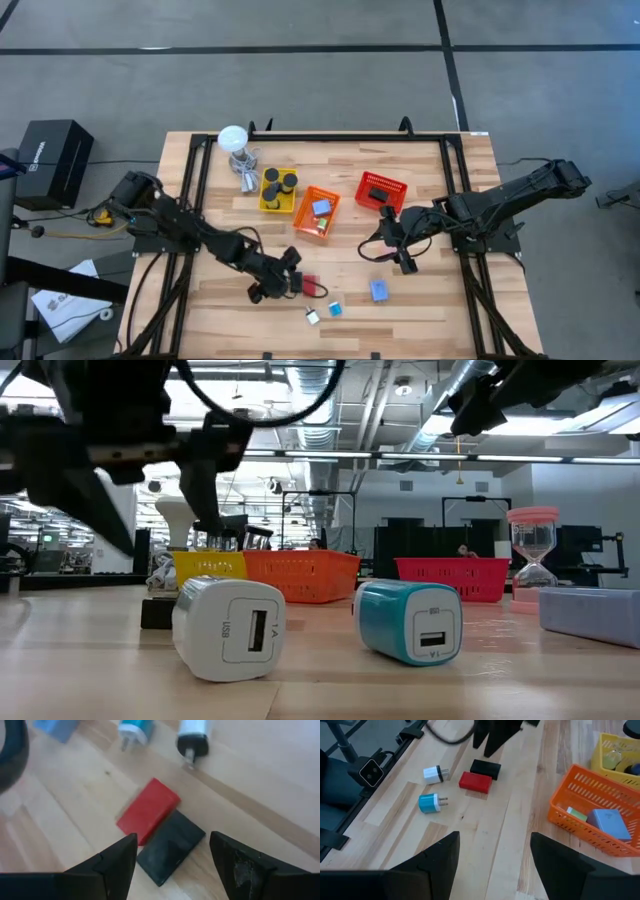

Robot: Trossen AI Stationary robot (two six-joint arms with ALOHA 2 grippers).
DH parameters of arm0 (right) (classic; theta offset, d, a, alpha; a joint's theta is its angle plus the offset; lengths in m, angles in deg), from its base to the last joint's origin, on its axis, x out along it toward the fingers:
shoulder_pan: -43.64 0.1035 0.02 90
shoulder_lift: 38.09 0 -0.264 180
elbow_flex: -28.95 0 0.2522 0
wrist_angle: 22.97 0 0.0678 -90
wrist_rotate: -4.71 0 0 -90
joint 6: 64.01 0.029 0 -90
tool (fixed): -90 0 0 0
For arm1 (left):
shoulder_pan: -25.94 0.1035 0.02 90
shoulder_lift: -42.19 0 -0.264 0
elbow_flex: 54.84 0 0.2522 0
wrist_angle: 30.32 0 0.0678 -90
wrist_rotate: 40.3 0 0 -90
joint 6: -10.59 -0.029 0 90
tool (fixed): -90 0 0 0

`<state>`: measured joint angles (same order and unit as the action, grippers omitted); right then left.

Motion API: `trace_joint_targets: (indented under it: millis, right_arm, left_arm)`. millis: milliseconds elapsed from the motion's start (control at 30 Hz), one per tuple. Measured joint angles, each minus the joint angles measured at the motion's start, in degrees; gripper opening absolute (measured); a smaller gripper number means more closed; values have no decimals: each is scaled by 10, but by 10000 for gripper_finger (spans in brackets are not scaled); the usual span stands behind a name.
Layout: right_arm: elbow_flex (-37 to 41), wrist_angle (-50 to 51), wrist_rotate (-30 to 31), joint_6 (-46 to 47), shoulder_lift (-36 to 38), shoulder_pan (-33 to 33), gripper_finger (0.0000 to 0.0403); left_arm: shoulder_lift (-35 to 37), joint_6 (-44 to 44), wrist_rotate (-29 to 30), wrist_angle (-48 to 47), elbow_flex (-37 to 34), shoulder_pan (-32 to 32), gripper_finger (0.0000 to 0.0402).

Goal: Pick & Place Office items
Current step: Put the black digital clock into the red bin

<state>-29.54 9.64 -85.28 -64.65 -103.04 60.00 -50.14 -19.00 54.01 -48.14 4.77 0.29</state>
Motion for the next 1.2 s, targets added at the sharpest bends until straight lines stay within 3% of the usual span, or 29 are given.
trace_joint_targets:
  millis: [133,300,700,867,1200]
  right_arm:
    - [0,-1,0,0,0,0,235]
    - [0,-1,0,-15,0,0,235]
    - [0,-6,0,-28,0,0,235]
    - [0,-5,0,-28,0,0,235]
    - [0,-4,0,-28,0,0,235]
  left_arm:
    - [-41,-5,-8,-4,27,7,253]
    - [-71,-6,-61,-1,44,29,260]
    - [-75,3,-77,-46,44,47,262]
    - [-71,67,-37,-49,44,47,262]
    - [-42,225,-15,-51,48,54,277]
